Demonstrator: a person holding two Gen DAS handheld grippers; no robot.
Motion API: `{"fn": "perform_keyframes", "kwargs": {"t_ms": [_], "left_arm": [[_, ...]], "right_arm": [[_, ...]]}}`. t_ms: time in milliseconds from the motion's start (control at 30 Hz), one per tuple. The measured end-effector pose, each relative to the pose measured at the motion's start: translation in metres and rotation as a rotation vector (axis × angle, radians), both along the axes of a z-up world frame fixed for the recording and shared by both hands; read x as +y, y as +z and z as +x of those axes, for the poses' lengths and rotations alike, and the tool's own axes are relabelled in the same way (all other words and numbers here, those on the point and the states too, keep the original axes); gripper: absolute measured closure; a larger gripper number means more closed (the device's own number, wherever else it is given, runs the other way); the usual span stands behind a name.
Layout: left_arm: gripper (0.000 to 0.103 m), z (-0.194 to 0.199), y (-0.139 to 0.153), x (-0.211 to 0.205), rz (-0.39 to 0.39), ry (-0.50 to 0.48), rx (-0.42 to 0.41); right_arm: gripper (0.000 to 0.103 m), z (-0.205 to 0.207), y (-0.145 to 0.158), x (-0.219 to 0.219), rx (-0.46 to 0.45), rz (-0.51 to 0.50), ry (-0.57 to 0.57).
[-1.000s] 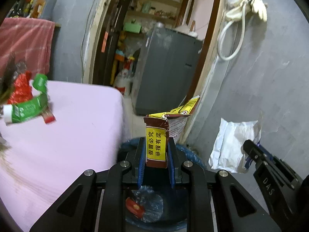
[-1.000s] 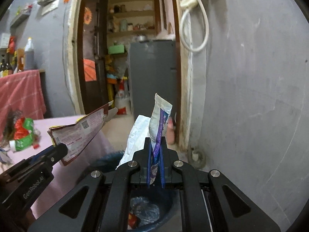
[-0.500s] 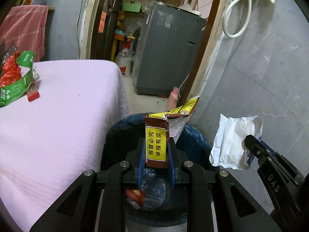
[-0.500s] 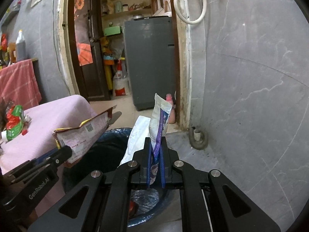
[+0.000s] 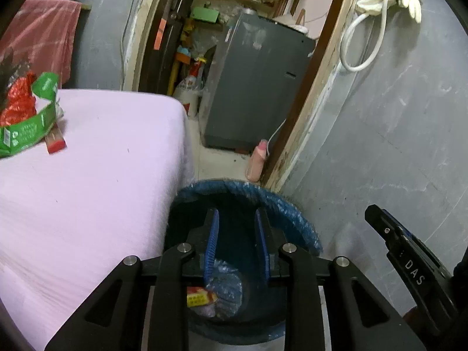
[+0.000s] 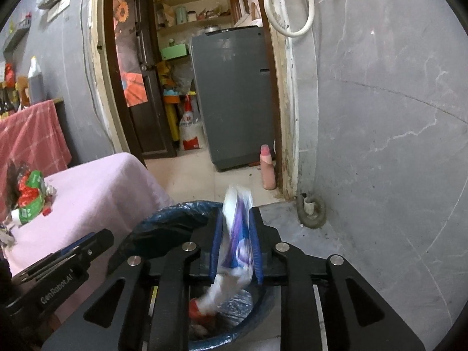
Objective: Collect trash
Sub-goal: 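Carry both items over the blue bin and open both tools to drop them, then move both tools back to the table and close the left tool on the blue tube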
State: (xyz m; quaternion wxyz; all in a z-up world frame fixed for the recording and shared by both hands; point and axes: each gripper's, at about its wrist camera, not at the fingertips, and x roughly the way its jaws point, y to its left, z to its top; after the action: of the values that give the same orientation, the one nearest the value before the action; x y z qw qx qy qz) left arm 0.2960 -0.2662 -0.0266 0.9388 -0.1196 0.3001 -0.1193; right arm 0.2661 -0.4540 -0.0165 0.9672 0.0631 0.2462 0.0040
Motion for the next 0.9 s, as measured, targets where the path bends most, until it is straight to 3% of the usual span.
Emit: {"fn": "perform_keyframes", "kwargs": {"t_ms": [333,400,567,667,733,800,900], "left_arm": [[0.061,-0.021,0.043,0.028,0.016,0.027,-0.147],[0.055,-0.026,0.050,0.034,0.023,0.036,-0.166],[0.039,-0.036,0.067,0.052,0.038,0.056,-0.205],[0.026,-0.044,0.075,0.066,0.034,0.065,-0.228],[0.024,-0.051,0.081,0.076,0.046,0.071,-0.245],[0.008,-0.056,0.085,0.083,0.055,0.082,-0.249],[0.005,-0.069,0.092,0.099,0.044,0.103,-0.284]], "right_arm": [[0.074,-0.018,0.036,0.009,-0.119,0.002,0.016],[0.055,-0.025,0.044,0.013,-0.156,0.011,0.023],[0.048,-0.035,0.066,0.025,-0.220,0.026,0.043],[0.031,-0.042,0.075,0.032,-0.255,0.036,0.050],[0.023,-0.047,0.080,0.037,-0.275,0.046,0.058],[0.017,-0.051,0.084,0.043,-0.284,0.054,0.065],[0.005,-0.059,0.086,0.050,-0.299,0.068,0.070]]}}
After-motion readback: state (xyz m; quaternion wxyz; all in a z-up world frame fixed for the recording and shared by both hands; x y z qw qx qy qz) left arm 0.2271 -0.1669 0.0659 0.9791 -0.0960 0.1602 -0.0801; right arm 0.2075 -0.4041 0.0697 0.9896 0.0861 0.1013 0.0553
